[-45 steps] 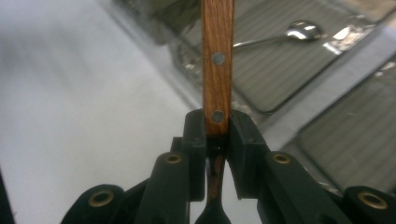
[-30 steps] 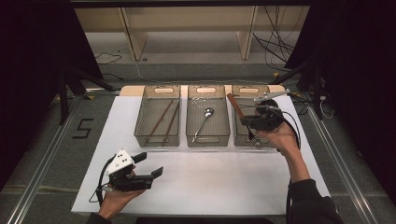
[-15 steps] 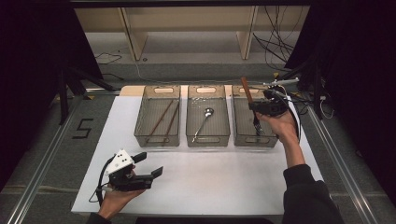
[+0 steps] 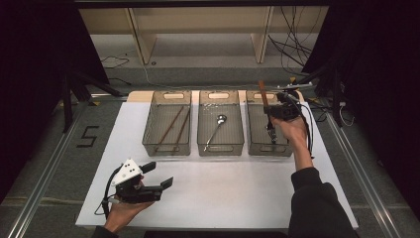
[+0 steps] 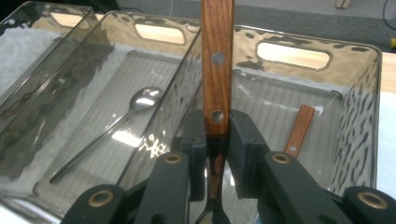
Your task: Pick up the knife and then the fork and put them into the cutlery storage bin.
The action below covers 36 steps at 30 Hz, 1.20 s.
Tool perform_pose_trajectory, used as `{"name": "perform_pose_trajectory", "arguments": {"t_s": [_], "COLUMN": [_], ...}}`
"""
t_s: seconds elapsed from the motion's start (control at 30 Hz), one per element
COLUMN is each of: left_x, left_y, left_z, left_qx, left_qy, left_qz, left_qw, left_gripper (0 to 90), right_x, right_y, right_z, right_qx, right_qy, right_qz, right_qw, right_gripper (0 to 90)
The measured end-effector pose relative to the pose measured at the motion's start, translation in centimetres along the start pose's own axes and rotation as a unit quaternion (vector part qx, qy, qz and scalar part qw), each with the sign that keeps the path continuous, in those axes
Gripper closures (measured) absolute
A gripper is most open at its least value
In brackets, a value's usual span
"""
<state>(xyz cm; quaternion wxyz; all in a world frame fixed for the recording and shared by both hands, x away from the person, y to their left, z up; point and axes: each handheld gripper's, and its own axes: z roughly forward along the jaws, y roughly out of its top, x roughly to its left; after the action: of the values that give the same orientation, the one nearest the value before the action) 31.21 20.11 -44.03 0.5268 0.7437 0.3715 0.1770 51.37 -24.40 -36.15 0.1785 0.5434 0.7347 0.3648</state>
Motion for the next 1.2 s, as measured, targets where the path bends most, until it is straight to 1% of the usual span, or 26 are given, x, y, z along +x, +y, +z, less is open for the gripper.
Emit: {"name": "perform_pose_trajectory", "arguments": {"t_s": [0.23, 0.4, 0.57, 0.77, 0.87, 0.93, 0.97, 1.03, 1.1, 1.13, 1.2], "left_x": [0.0, -0.1, 0.0, 0.0, -0.1, 0.0, 0.0, -0.1, -0.1, -0.1, -0.1], "left_y": [0.0, 0.0, 0.0, 0.0, 0.0, 0.0, 0.0, 0.0, 0.0, 0.0, 0.0], "left_z": [0.0, 0.0, -0.1, -0.1, -0.1, -0.1, -0.1, -0.1, -0.1, 0.0, 0.0], "left_qx": [0.000, -0.001, -0.002, -0.002, -0.001, -0.002, -0.002, -0.002, -0.001, -0.001, -0.001], "left_qy": [-0.001, -0.002, -0.002, -0.002, -0.002, -0.002, -0.002, -0.003, -0.003, -0.002, -0.002], "left_qz": [-0.001, 0.000, -0.002, 0.000, 0.001, 0.000, 0.000, 0.000, 0.000, 0.001, 0.000], "left_qw": [1.0000, 1.0000, 1.0000, 1.0000, 1.0000, 1.0000, 1.0000, 1.0000, 1.0000, 1.0000, 1.0000], "left_gripper": [16.1, 16.1, 16.1, 16.1, 16.1, 16.1, 16.1, 16.1, 16.1, 16.1, 16.0], "right_x": [-0.2, -0.2, -0.2, -0.2, -0.3, -0.4, -0.4, -0.5, -0.5, -0.5, -0.5], "right_y": [0.0, -0.2, -0.2, -0.5, -0.6, -0.8, -0.9, -1.1, -1.1, -1.1, -1.0], "right_z": [0.7, 1.5, 1.8, 2.1, 2.3, 2.5, 2.6, 2.7, 2.6, 2.5, 2.1], "right_qx": [0.001, 0.007, 0.009, 0.010, 0.014, 0.021, 0.024, 0.029, 0.032, 0.031, 0.024], "right_qy": [-0.017, -0.021, -0.026, -0.026, -0.028, -0.031, -0.034, -0.032, -0.033, -0.036, -0.031], "right_qz": [0.012, 0.017, 0.014, 0.017, 0.021, 0.025, 0.028, 0.034, 0.030, 0.028, 0.028], "right_qw": [0.9998, 0.9996, 0.9995, 0.9995, 0.9993, 0.9990, 0.9987, 0.9985, 0.9985, 0.9985, 0.9989], "right_gripper": [78.3, 78.3, 78.2, 78.1, 77.9, 76.3, 70.0, 65.4, 59.6, 57.5, 56.6]}}
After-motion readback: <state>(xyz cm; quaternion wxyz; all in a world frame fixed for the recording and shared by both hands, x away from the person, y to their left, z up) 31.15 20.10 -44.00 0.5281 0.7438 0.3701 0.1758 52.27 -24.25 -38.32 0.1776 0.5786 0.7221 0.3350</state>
